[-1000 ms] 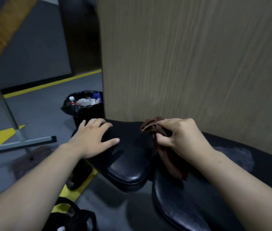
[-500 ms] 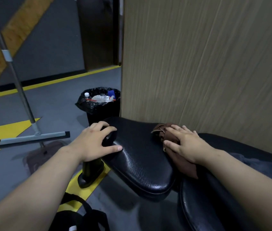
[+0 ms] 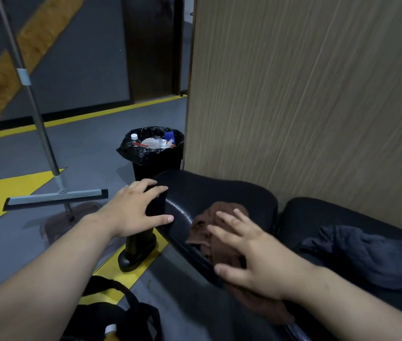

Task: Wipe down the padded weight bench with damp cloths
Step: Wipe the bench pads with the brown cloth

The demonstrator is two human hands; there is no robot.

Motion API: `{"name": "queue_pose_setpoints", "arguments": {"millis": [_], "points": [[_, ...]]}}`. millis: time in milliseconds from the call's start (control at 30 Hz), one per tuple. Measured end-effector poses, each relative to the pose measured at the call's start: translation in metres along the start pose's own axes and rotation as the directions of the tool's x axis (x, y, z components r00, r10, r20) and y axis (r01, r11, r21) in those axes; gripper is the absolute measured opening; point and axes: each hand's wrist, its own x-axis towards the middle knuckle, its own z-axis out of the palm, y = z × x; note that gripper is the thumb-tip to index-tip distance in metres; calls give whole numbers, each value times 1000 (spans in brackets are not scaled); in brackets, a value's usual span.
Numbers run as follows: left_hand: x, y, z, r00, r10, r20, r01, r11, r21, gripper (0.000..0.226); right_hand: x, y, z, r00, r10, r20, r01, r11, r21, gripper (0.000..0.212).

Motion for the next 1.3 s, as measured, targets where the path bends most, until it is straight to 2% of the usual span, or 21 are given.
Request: {"name": "queue_pose_setpoints", "arguments": {"millis": [67,200,300,400,467,533,633,800,900,967,1100,1300], "points": [[-1,1,-2,1000,-4,2,4,1000,-3,110,1,-2,3,998,-40,39,41,999,-19,76],[-6,1,-6,1000,-10,8,10,999,-38,108,20,34,-15,996,-74,40,73,997,22,68],[-10,-3,-7,1000,-14,11,15,999,-47,106,42,80,-31,995,102,-4,-102,994,-31,63],[-11,-13,-9,999,-47,3,47,997,-65,103,60,99,-35,959,277,-61,-278,961,-13,63],[-10,-20,-10,998,-68,-1,68,993,-92,103,71,86,-31,971,226,-72,-228,974,-12,60],[-8,-25,-12,997,-80,1,79,993,-90,106,82,60,-24,995,78,-57,-79,997,-9,60],[-1,-31,-13,996,-89,-7,88,995,-49,115,104,21,-7,991,-131,20,131,991,-7,71],[10,-41,-16,989,-150,-5,149,985,-84,133,172,-11,11,975,-215,58,215,977,13,63],[11,-47,-15,981,-194,10,194,973,-124,138,211,-16,9,981,-185,50,185,983,13,58],[11,-47,-14,979,-204,10,204,968,-149,139,235,-18,11,986,-163,26,161,985,62,46],[12,-42,-16,977,-211,-16,206,967,-150,139,276,-11,12,998,41,57,-49,989,137,16],[16,-36,-23,985,-167,-47,159,978,-137,139,275,25,-5,975,185,124,-204,966,160,34]]}}
